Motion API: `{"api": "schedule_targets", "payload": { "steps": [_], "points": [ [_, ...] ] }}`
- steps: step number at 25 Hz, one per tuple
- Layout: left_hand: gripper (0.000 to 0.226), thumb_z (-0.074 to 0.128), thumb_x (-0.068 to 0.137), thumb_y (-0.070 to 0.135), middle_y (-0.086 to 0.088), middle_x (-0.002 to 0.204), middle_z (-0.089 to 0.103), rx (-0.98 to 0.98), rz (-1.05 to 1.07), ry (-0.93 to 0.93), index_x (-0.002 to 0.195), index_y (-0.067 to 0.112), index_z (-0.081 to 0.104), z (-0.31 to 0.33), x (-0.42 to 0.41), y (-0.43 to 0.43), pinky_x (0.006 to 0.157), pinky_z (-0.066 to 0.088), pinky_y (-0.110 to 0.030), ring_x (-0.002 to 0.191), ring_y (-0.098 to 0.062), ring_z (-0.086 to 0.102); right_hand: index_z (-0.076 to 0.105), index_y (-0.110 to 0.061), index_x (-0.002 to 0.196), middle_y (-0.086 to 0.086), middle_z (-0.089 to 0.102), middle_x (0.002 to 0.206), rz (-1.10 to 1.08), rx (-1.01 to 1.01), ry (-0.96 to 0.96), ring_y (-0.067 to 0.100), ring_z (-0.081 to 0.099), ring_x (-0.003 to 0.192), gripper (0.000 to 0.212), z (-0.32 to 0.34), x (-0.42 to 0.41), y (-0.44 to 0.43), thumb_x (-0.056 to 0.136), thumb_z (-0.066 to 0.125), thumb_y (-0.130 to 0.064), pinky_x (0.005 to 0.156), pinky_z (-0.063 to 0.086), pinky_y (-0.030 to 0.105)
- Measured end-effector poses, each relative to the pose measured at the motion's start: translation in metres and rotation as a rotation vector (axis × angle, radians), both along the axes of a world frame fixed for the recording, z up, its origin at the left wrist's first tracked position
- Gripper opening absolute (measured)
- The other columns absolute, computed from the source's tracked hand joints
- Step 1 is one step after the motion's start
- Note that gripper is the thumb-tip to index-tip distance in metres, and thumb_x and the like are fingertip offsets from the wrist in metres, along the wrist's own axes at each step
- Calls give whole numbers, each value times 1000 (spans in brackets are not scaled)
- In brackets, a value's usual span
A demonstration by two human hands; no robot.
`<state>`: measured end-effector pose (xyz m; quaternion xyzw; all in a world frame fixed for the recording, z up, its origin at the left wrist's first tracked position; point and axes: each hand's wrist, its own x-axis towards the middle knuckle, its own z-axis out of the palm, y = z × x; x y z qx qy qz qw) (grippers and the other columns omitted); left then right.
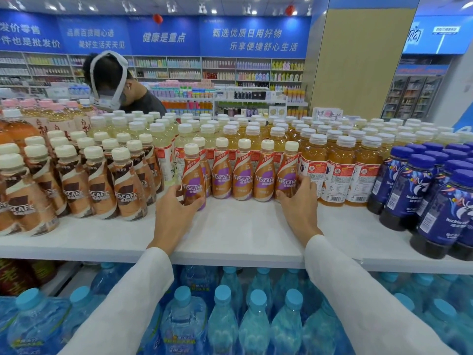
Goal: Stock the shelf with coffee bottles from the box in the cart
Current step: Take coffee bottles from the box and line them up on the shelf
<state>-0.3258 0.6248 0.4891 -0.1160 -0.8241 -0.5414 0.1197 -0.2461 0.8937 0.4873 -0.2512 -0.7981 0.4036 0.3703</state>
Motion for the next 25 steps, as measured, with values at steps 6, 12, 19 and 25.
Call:
{"api": "schedule_targets", "payload": {
  "steps": [6, 12, 19, 25],
  "points": [
    [75, 76, 87, 45, -7, 144, 56, -48, 38, -44, 146, 12, 45, 1, 19, -7, 100, 51, -41, 123, -24, 59, 42, -19, 142, 4, 45, 144, 6, -92, 9, 23, 49, 131, 59, 11, 20, -8, 93, 72, -34, 105, 44, 36],
    [44, 70, 93, 37, 10, 131, 63, 149, 90, 7, 134, 25, 59, -12, 115, -42, 96, 52, -32, 114, -11, 62, 51, -24, 136, -9, 56, 132, 217, -46, -23, 12, 57, 115, 47, 10, 113, -54, 94, 69, -34, 96, 50, 30],
    [24, 64, 97, 32, 17, 117, 71, 345, 294, -68, 121, 27, 68, -84, 257, -114, 87, 49, -13, 109, 4, 63, 68, -32, 115, -21, 71, 113, 627, -378, -38, -7, 63, 108, 22, -69, 213, -151, 93, 70, -28, 96, 47, 21],
    [34, 67, 90, 49, 17, 115, 73, 384, 613, -296, 117, 30, 70, -179, 365, -203, 94, 52, -31, 111, -4, 67, 68, -11, 122, 7, 70, 122, 831, -551, -416, 13, 65, 107, 29, -174, 234, -237, 93, 69, -10, 80, 48, 16]
  ]
}}
